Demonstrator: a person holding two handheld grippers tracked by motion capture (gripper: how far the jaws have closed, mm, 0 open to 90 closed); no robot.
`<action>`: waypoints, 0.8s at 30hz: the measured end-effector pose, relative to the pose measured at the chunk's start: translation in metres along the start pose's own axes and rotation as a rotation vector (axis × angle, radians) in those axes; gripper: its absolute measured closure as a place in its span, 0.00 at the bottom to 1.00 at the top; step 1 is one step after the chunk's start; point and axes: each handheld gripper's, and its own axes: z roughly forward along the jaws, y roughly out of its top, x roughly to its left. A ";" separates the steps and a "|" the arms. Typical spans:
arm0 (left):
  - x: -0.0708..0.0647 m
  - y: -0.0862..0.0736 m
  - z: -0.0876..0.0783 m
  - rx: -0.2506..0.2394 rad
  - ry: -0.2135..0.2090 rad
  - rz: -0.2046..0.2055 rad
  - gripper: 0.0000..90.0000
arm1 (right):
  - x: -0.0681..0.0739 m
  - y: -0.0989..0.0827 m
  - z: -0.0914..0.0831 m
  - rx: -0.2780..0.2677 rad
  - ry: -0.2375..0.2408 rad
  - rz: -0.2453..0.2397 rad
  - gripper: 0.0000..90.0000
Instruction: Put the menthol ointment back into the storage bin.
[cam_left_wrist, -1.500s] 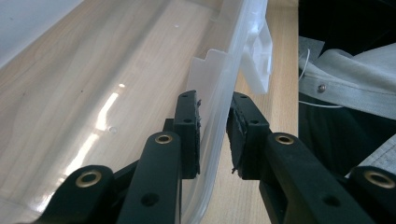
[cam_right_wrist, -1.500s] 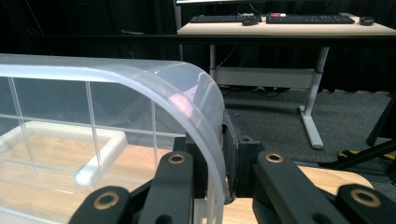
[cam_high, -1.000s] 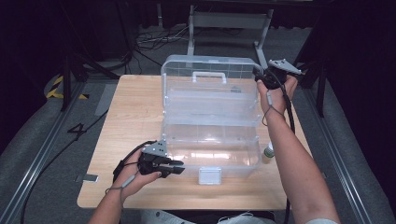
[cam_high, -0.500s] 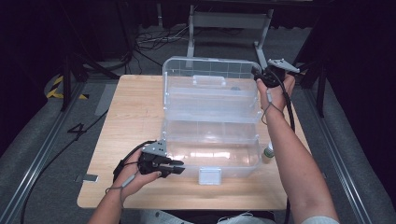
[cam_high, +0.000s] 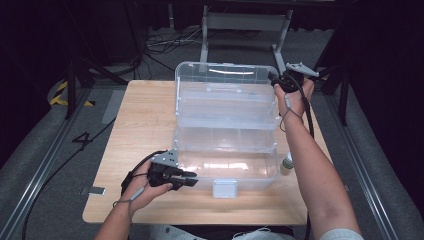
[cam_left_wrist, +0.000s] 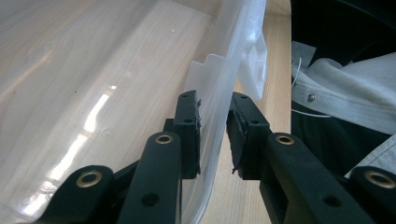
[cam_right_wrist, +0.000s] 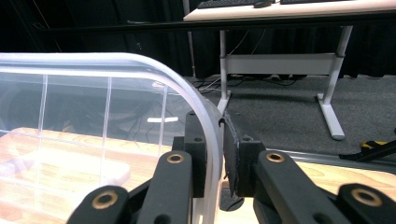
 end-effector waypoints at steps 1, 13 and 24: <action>0.000 0.000 0.000 0.001 0.001 0.000 0.83 | -0.001 -0.001 0.001 -0.002 0.002 0.001 0.90; 0.000 0.000 0.000 -0.004 -0.006 -0.004 0.83 | -0.007 -0.005 0.014 0.031 0.016 0.021 0.89; 0.001 -0.001 0.000 -0.013 -0.010 -0.011 0.83 | -0.014 -0.008 0.026 0.066 0.045 0.029 0.88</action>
